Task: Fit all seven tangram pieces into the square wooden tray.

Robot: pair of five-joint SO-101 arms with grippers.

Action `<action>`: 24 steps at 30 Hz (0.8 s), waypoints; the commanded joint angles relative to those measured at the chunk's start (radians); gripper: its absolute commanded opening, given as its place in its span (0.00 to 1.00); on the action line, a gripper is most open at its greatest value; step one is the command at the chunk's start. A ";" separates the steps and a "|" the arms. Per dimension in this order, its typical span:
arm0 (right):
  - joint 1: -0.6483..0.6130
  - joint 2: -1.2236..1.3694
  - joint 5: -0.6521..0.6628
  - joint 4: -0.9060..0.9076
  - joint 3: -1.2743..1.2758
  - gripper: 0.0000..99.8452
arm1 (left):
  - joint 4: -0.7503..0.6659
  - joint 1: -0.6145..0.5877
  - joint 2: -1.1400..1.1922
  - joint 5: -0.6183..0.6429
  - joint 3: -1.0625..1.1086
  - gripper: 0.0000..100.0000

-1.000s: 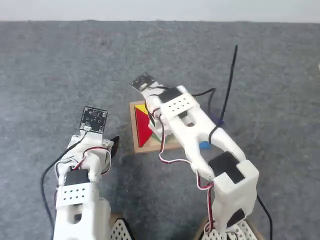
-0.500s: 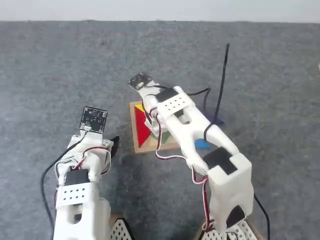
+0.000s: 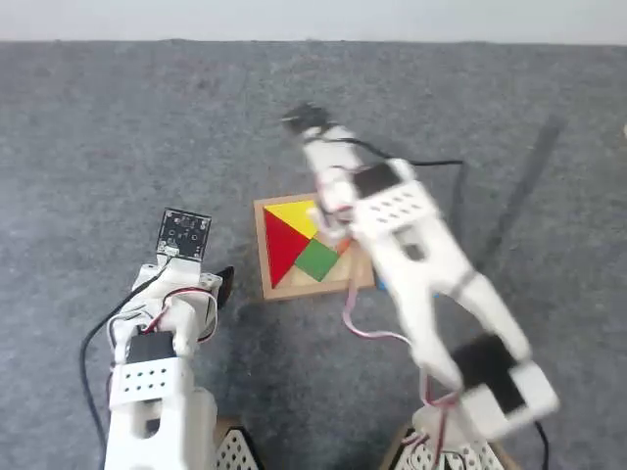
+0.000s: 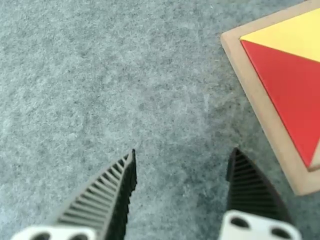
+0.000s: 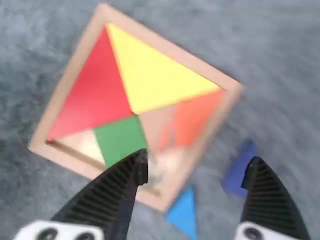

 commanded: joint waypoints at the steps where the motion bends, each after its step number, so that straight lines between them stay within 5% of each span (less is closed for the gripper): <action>1: 0.128 -0.166 0.083 0.008 0.110 0.31 | -0.018 0.000 -0.012 -0.014 -0.005 0.28; 6: 0.229 -0.114 0.146 -0.039 0.204 0.31 | -0.018 0.000 -0.012 -0.014 -0.005 0.28; 24: 0.286 0.260 0.265 -0.206 0.046 0.31 | -0.021 0.000 -0.014 -0.014 0.004 0.28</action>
